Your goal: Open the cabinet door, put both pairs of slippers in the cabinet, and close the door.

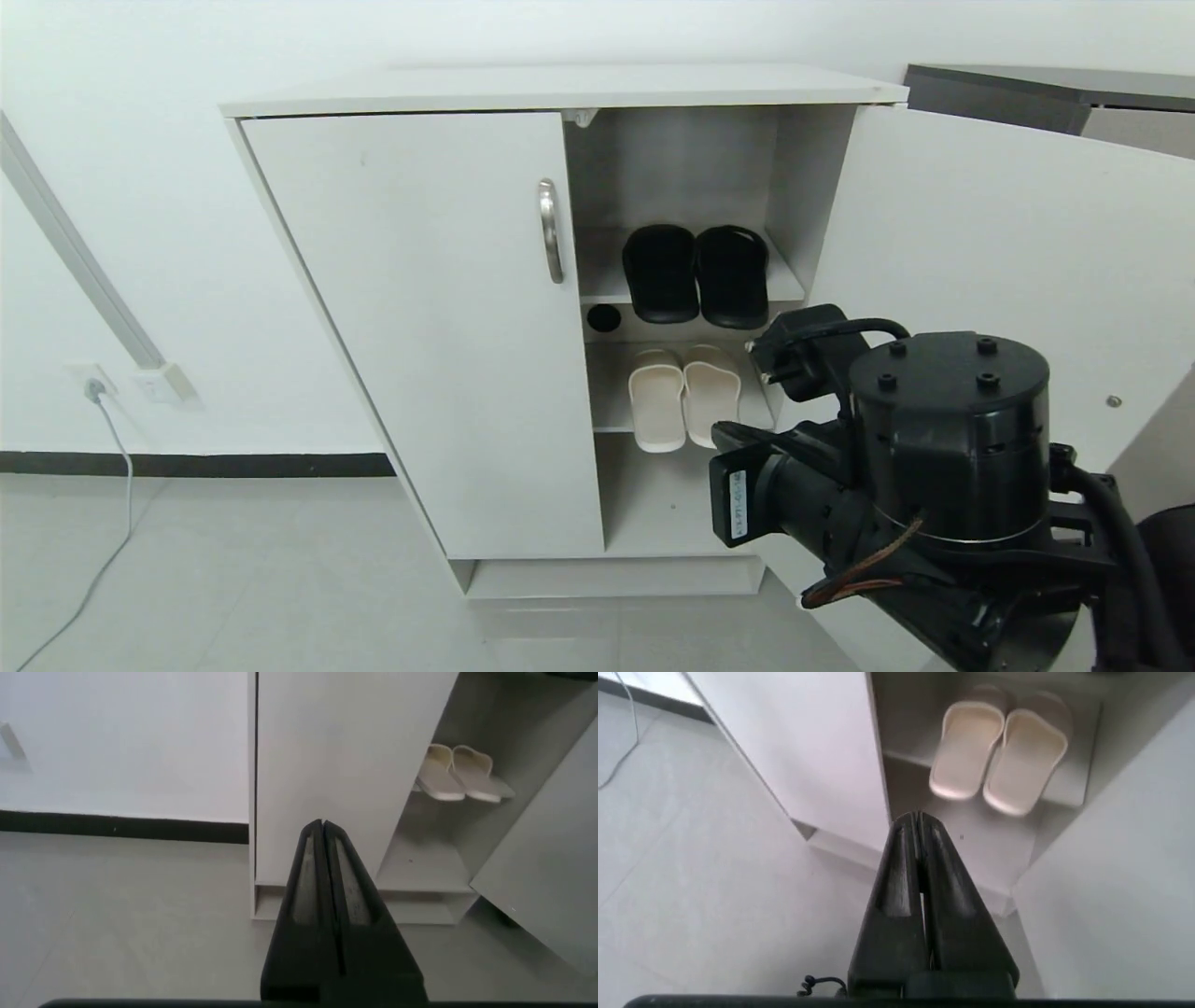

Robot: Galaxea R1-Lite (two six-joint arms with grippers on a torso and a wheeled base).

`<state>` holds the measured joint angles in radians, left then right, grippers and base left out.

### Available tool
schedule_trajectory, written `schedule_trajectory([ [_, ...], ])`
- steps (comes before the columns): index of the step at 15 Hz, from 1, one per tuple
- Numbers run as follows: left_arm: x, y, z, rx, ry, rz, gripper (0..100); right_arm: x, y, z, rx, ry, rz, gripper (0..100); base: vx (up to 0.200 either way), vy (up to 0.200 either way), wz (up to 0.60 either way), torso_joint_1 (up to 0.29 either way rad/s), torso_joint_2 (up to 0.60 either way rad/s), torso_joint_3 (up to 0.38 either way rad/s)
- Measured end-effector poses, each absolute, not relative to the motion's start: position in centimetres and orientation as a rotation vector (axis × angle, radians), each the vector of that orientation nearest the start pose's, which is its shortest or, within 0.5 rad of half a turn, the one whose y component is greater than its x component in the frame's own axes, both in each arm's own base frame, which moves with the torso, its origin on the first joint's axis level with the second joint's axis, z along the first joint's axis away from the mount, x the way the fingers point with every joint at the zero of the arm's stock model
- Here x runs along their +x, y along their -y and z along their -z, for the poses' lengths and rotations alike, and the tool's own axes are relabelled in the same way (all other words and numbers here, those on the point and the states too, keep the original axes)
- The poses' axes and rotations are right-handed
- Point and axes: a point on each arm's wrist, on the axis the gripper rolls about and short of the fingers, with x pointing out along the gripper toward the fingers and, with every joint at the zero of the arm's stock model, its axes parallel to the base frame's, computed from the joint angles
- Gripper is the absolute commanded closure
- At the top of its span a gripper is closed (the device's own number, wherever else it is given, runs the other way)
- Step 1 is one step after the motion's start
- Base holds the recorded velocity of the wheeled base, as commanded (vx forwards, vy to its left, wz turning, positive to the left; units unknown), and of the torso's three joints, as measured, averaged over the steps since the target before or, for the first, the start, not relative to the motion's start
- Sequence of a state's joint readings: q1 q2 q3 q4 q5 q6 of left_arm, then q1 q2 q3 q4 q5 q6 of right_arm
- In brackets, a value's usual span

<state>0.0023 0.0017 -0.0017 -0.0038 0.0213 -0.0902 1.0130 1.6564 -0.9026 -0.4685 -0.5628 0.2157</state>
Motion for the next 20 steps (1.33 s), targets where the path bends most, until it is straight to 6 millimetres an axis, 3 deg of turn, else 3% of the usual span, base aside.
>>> schedule_trajectory([
  [2,-2.3,0.0,-7.6,-0.091,0.006,-0.024,100,17.0,-24.9,-20.3,-0.001,-0.258,-0.420,100,-0.200,0.000,0.00,0.002,0.00,0.000],
  [17,-2.3,0.0,-7.6,-0.092,0.005,-0.025,100,17.0,-25.0,-18.3,-0.069,-0.306,-0.420,100,0.000,0.000,0.00,0.000,0.00,0.000],
  [20,-2.3,0.0,-7.7,-0.092,0.008,-0.026,100,17.0,-25.0,-18.2,-0.077,-0.305,-0.422,100,0.000,0.000,0.00,0.001,-0.17,-0.281],
])
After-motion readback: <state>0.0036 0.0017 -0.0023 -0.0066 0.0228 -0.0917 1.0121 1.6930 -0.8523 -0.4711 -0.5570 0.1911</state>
